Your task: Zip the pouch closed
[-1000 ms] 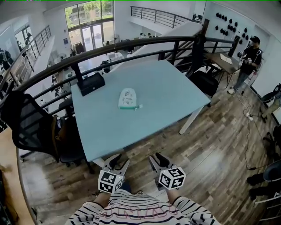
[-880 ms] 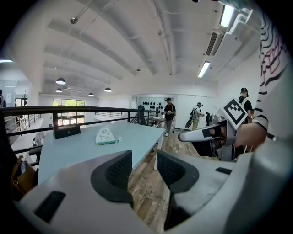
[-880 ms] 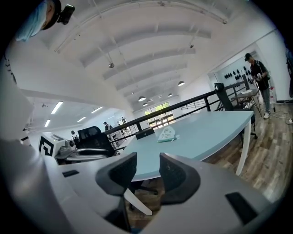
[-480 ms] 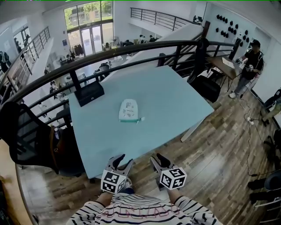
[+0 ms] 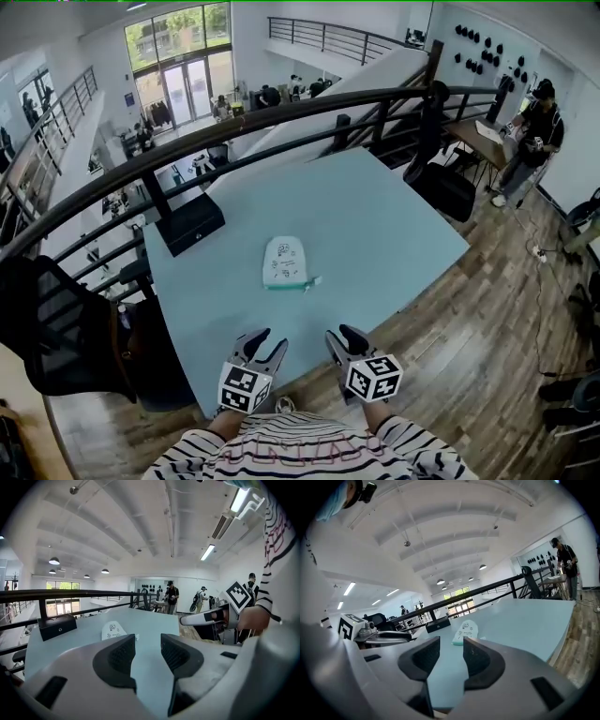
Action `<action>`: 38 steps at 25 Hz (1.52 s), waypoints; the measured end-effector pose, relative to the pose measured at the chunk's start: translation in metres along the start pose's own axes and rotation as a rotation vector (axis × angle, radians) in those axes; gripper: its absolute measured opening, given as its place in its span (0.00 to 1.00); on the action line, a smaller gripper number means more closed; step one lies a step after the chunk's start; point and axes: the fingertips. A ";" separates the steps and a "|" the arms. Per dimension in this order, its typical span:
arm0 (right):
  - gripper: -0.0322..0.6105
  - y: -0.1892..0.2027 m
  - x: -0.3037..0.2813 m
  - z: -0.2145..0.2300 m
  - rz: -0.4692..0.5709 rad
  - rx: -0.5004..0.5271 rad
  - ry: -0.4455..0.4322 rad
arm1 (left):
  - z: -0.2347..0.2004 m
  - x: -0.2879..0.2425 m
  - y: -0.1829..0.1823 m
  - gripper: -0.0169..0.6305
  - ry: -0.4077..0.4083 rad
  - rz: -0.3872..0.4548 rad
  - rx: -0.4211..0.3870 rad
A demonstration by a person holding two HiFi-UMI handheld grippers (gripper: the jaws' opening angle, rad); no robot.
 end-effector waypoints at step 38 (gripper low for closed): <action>0.30 -0.007 -0.201 0.107 -0.272 0.384 -0.362 | -0.084 -0.116 0.025 0.26 -0.415 -0.055 0.250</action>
Point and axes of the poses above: the fingertips, and each gripper's own axes: x backward along the fingers, z to its right, y out of its underside, and after that the axes turned 9 degrees about y, right-handed
